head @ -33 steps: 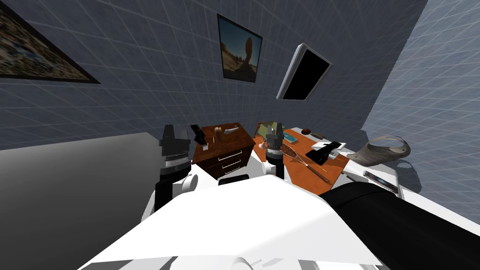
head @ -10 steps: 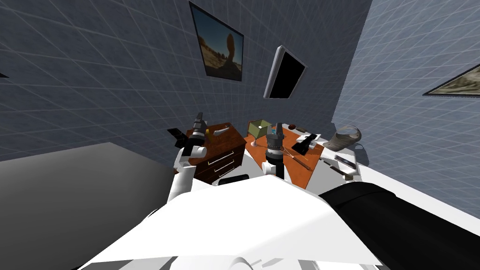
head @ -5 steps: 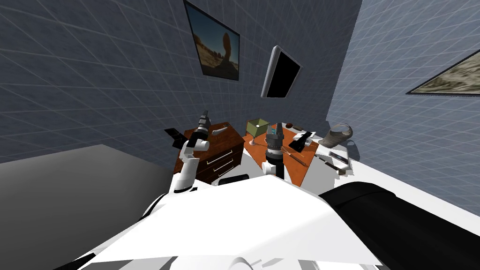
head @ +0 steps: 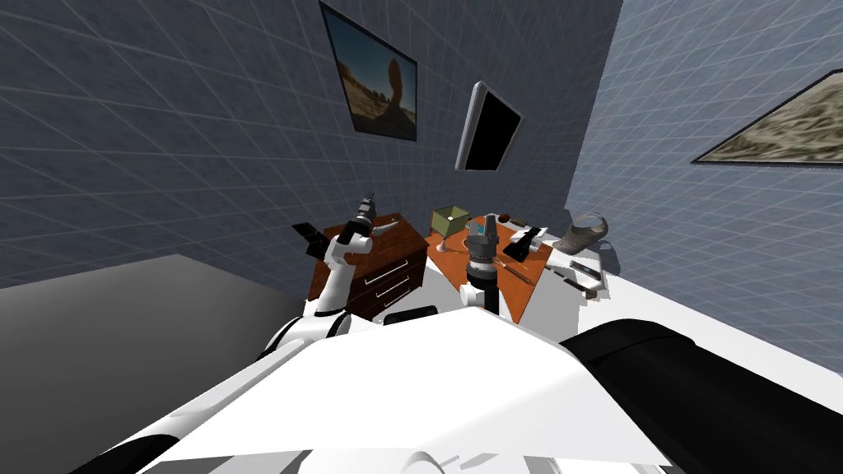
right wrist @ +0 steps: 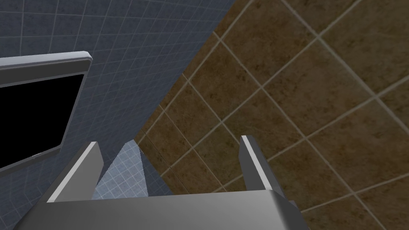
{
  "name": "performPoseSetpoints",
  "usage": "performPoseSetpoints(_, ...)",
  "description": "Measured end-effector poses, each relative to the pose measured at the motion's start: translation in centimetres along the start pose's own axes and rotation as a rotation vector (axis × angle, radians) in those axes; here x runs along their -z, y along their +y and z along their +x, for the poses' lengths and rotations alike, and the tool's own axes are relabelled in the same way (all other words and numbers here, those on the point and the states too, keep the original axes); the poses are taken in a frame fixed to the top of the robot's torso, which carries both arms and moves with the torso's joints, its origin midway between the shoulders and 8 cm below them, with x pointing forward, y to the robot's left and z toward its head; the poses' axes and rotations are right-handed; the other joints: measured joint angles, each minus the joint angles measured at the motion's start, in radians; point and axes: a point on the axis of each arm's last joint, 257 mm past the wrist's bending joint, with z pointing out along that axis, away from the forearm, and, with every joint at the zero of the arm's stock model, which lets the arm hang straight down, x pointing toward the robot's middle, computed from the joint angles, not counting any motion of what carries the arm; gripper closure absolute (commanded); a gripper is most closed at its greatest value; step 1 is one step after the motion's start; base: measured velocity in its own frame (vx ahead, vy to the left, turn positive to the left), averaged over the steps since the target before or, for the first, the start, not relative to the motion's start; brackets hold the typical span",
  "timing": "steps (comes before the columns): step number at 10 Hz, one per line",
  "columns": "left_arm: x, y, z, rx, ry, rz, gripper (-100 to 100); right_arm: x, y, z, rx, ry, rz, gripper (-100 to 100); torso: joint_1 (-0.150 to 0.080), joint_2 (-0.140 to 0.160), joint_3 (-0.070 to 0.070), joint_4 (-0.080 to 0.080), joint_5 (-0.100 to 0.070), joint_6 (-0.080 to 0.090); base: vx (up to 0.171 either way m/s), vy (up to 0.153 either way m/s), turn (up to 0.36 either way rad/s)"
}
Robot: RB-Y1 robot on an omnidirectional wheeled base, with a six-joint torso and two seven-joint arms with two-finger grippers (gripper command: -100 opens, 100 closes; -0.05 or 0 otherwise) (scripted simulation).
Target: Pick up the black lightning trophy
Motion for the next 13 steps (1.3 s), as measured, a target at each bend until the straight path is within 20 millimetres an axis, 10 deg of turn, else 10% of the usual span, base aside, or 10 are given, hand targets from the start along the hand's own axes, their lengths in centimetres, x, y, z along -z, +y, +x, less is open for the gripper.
performPoseSetpoints(13, -6.3, 5.7, 3.8, -0.113, 0.101, -0.285, -100, 0.0, 0.0, 0.0, 0.000, 0.000, 0.000, 0, 0.002, 0.001, 0.001, 0.000, 0.000, 0.000, -0.070, 0.048, -0.024)
